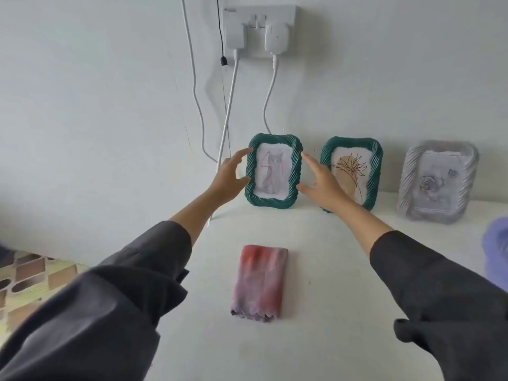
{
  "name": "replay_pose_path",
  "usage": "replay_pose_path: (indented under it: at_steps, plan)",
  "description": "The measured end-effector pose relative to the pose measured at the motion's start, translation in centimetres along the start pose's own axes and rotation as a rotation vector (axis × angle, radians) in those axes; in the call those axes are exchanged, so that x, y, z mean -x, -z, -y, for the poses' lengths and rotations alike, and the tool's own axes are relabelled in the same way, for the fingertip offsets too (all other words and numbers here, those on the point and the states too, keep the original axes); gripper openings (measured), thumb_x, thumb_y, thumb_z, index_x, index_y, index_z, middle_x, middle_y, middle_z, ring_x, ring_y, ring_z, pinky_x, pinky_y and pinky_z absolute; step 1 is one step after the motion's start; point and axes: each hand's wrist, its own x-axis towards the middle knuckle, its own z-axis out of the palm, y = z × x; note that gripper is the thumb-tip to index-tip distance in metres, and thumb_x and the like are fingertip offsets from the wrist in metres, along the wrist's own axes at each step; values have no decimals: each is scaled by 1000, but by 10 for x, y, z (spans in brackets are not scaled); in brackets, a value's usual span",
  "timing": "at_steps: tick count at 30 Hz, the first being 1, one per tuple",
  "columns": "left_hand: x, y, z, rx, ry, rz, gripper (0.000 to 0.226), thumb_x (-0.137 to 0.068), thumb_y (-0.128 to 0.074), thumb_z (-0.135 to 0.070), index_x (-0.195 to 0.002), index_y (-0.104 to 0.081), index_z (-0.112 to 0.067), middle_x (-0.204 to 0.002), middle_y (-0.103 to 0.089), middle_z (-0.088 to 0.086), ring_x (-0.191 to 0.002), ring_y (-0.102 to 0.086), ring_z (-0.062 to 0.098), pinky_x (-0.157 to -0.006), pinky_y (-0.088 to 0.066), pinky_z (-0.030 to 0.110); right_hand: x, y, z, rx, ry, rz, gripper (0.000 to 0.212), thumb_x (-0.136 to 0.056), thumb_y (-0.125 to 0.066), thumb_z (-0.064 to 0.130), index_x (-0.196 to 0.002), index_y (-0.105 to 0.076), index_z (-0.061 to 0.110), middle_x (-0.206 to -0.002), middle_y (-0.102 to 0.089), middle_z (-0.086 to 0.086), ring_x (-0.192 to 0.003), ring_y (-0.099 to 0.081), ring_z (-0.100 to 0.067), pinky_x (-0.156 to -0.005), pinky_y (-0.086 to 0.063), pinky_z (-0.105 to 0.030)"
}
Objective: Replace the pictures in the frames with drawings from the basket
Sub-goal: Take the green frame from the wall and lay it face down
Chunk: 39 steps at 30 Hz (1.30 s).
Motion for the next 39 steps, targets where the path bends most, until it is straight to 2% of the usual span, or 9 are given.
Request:
replay_pose_path:
  at_steps: [4,8,12,15,19,27,31,36,39]
  plan:
    - [-21,-14,16,44,16,42,72,-85,-54,2,-144,-27,-31,-142,-40,9,-130,-39,23,-96,-35,26,-13,-15,-9,10,6,-49,79,-88,-60,18,-146,-10,37,-149,-28,-6,-136,-29,-23,-105,-21,-28]
    - [-40,-29,28,84,19,-17,82,-83,-49,7,-148,-14,-29,-150,-29,8,-137,-30,25,-101,-25,22,-27,-25,-17,-49,24,-83,85,-86,-61,14,-145,-7,41,-156,-17,6,-140,-26,-21,-112,-32,-45]
    - [-53,-35,38,130,38,2,82,-83,-40,10,-148,-11,-29,-149,-31,6,-134,-34,25,-103,-30,24,-33,-31,-19,-75,3,-127,82,-88,-60,10,-146,-8,38,-152,-28,-8,-106,-60,-35,-77,-42,-2]
    - [-60,-33,39,203,76,39,78,-84,-37,9,-145,-16,-35,-121,-52,7,-104,-55,26,-86,-53,41,-37,-35,-18,-56,-24,-177,78,-88,-58,7,-145,-16,37,-140,-43,-12,-71,-62,-28,-80,-49,-18]
    - [-63,-31,40,217,91,65,74,-84,-42,10,-142,-26,-34,-108,-55,10,-83,-61,37,-73,-57,47,-40,-37,-22,-55,-66,-200,73,-87,-56,1,-143,-25,36,-112,-50,-6,-78,-62,-36,-90,-53,-39]
    - [-43,-19,20,278,23,-30,70,-82,-44,7,-139,-35,-34,-94,-53,0,-70,-54,21,-61,-55,28,-17,-23,-8,-132,-5,-245,72,-86,-57,1,-143,-27,34,-113,-47,-7,-68,-56,-18,-69,-47,-6]
    - [-26,-12,-3,345,-30,-92,66,-83,-45,5,-138,-41,-31,-92,-54,-4,-71,-51,14,-62,-53,25,6,-6,5,-183,33,-283,68,-86,-59,7,-141,-30,37,-104,-48,-2,-62,-51,-12,-71,-47,-11]
    - [3,-13,-34,413,-77,-98,63,-78,-48,-1,-134,-47,-31,-95,-57,1,-75,-52,19,-68,-54,32,47,18,11,-296,76,-321,69,-84,-63,7,-133,-35,44,-101,-52,-20,-69,-51,-24,-79,-53,-44]
    - [24,-22,-51,479,-79,-82,62,-72,-47,-10,-126,-51,-39,-91,-57,1,-76,-53,20,-68,-52,31,76,35,11,-379,45,-324,72,-83,-63,1,-139,-31,34,-92,-54,-11,-69,-53,-21,-66,-56,-32]
